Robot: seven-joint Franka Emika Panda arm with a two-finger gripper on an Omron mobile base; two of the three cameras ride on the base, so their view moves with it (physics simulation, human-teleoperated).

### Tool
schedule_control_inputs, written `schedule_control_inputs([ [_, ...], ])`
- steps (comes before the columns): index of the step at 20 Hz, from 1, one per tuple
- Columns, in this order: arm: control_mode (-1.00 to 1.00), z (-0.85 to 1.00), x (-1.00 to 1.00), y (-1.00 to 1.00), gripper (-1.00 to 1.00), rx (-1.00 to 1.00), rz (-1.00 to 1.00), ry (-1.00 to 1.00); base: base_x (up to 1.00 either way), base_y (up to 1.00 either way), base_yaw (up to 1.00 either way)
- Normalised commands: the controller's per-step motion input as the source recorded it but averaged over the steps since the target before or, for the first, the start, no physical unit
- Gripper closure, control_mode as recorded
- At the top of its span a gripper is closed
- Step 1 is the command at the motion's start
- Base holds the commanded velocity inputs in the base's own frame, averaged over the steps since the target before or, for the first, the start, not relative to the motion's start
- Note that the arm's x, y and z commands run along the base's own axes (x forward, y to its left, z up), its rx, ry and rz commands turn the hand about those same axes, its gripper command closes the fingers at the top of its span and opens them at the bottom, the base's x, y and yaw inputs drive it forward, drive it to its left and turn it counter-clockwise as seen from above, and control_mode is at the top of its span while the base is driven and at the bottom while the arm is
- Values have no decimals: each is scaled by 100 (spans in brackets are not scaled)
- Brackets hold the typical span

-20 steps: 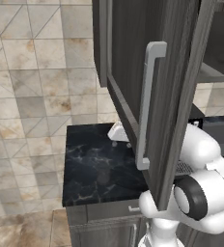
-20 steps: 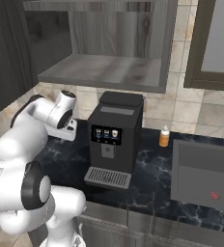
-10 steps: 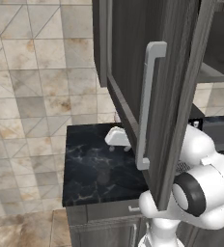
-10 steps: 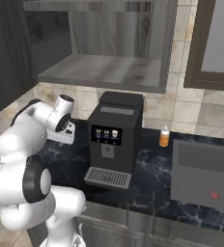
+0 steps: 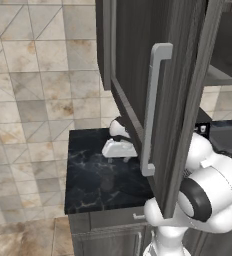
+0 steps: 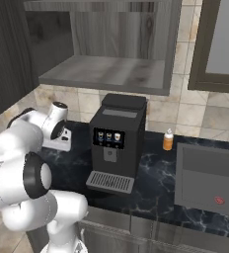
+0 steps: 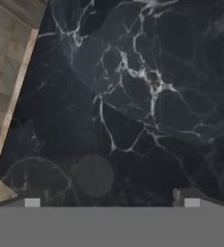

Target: Move the glass cup from next to the sink to the open cabinet. Then, move the bowl with the lemon to the fridge to clear the area for faucet cleaning.

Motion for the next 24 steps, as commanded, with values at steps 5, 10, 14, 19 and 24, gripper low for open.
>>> schedule_control_inputs([
  [5, -100, -32, 0, 0, -100, -6, 0, -1, 0, 0, 0],
  [10, -100, -18, 17, 10, -100, -3, 0, -3, 0, 0, 0],
  [14, -100, 0, 19, 20, -100, 0, 0, -1, 0, 0, 0],
  [19, -100, -5, 2, 6, -100, 0, 0, 0, 0, 0, 0],
  [24, -100, -34, -26, 0, -100, 0, 0, 0, 0, 0, 0],
])
